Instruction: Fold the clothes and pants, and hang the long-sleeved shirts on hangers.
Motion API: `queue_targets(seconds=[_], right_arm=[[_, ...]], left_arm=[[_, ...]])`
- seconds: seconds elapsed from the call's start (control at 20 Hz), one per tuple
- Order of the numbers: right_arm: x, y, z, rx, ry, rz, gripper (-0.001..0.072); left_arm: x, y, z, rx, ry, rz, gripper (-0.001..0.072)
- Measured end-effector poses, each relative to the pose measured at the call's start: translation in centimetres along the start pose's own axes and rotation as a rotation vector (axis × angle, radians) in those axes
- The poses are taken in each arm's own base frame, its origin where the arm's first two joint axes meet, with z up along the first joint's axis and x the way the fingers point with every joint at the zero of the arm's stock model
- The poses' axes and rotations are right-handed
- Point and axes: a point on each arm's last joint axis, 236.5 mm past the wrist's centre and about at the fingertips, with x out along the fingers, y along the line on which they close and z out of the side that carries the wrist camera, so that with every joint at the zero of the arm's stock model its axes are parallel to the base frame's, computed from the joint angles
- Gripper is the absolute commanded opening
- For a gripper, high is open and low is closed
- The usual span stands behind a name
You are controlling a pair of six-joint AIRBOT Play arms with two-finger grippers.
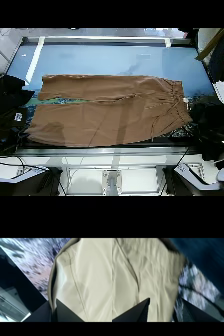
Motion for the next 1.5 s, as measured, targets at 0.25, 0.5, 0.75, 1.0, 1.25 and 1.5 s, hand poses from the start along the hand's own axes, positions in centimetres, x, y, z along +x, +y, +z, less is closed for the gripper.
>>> queue_targets(seconds=[0.25,0.5,0.75,1.0,1.25,1.5], right_arm=[[3.8,-0.8,1.9,0.026,-0.066,-0.009,0.0453],[4.6,-1.5,2.9,0.036,-0.109,-0.033,0.0036],[3.6,0.1,2.9,-0.041,-0.089,-0.009,0.0032],[-3.4,4.2,2.5,-0.241,-0.042,-0.003,0.0031],[-8.2,9.9,3.0,-0.408,-0.082,-0.022,0.0030],[-4.7,13.8,6.5,-0.385,-0.064,-0.018,0.0030]], left_arm=[[0.0,-0.2,-0.1,0.001,0.004,-0.007,0.0012],[0.0,-0.2,-0.1,0.001,0.005,-0.007,0.0011],[-1.2,-0.9,0.8,0.041,-0.017,-0.001,0.0010],[-5.4,-3.1,2.8,0.205,-0.088,0.074,0.0008],[-6.2,-9.3,5.1,0.378,-0.162,0.135,0.0006],[-3.9,-16.4,12.2,0.501,-0.290,0.275,0.0007]])
